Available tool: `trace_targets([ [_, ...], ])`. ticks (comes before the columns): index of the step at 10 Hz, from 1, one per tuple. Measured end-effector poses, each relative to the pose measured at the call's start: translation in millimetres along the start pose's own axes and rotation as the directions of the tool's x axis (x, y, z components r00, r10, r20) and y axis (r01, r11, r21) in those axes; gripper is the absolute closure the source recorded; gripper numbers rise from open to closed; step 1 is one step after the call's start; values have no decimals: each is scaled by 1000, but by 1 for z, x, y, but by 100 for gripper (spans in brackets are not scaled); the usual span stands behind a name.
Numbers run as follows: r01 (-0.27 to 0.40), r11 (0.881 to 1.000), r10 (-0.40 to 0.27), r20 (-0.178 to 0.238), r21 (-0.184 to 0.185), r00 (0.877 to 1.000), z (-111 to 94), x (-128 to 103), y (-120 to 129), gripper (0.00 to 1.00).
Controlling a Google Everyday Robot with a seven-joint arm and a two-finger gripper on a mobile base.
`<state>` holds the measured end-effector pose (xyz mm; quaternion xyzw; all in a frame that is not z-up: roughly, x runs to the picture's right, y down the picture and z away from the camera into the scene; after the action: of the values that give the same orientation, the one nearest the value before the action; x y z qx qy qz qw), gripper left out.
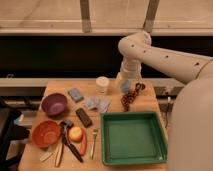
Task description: Wipe red bowl with towel
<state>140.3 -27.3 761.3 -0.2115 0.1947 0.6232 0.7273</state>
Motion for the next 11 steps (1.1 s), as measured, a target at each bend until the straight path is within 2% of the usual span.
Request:
trace_targets([
  [8,11,1000,-11,8,9,1000,-1,-1,-2,20],
  [9,36,999,-37,18,17,999,-3,-5,0,20],
  [11,105,994,-105,31,18,994,-3,-19,23,20],
])
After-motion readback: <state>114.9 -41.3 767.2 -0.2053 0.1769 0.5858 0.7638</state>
